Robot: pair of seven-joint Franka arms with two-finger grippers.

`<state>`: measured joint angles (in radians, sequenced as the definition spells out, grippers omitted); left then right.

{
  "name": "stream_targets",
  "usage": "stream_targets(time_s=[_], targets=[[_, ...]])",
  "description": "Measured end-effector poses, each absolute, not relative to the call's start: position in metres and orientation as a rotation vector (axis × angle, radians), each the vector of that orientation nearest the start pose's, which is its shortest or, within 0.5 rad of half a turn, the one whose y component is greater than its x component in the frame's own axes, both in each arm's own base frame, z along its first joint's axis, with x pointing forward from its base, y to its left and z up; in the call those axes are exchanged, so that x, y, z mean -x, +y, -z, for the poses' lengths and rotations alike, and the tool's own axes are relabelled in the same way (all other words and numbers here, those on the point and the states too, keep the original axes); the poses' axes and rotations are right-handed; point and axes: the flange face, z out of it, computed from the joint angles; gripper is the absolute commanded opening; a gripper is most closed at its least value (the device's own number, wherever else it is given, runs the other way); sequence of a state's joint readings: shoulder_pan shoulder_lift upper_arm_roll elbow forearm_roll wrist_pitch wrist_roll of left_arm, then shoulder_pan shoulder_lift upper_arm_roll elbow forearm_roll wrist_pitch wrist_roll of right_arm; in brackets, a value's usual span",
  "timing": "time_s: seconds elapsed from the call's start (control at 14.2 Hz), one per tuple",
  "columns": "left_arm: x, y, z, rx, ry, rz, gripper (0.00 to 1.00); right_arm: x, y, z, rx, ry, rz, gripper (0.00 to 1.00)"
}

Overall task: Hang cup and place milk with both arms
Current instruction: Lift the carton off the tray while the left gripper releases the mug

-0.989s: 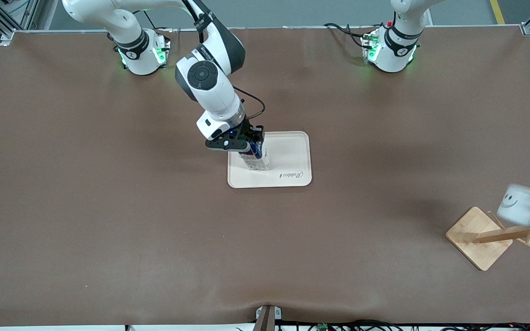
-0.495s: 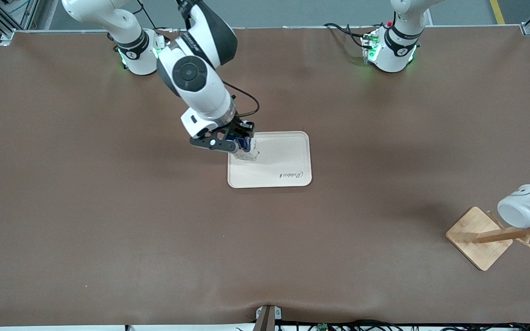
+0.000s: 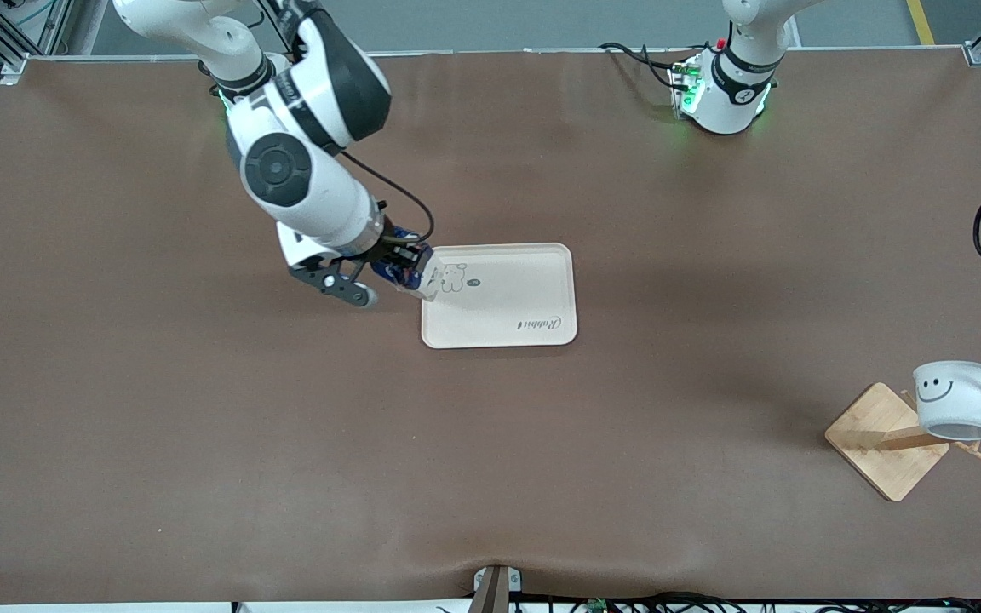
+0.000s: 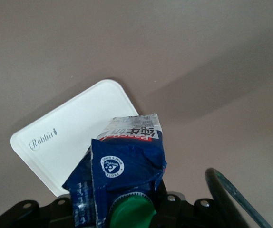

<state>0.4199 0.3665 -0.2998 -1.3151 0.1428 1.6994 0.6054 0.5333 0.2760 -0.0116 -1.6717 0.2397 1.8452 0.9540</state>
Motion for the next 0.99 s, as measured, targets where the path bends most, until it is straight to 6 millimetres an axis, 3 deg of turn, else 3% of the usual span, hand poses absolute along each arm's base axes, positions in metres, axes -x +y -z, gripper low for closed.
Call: stream_targets(time_s=[0.28, 0.49, 0.71, 0.85, 0.99], targets=[[-0.651, 0.092, -0.55, 3.065, 0.602, -0.021, 1.0, -0.556, 0.268, -0.451, 2.924, 0.87, -0.412, 0.0], [-0.645, 0.067, -0.553, 3.099, 0.498, -0.083, 1.0, -0.579, 0.21, -0.451, 2.961, 0.707, -0.366, 0.0], [-0.639, 0.045, -0.556, 3.124, 0.374, -0.143, 1.0, -0.603, 0.138, -0.452, 2.992, 0.573, -0.296, 0.0], [-0.637, 0.033, -0.557, 3.134, 0.3, -0.162, 1.0, -0.61, 0.101, -0.446, 3.013, 0.544, -0.26, 0.0], [-0.635, 0.019, -0.559, 3.142, 0.219, -0.18, 1.0, -0.612, 0.066, -0.432, 3.045, 0.396, -0.244, 0.0]])
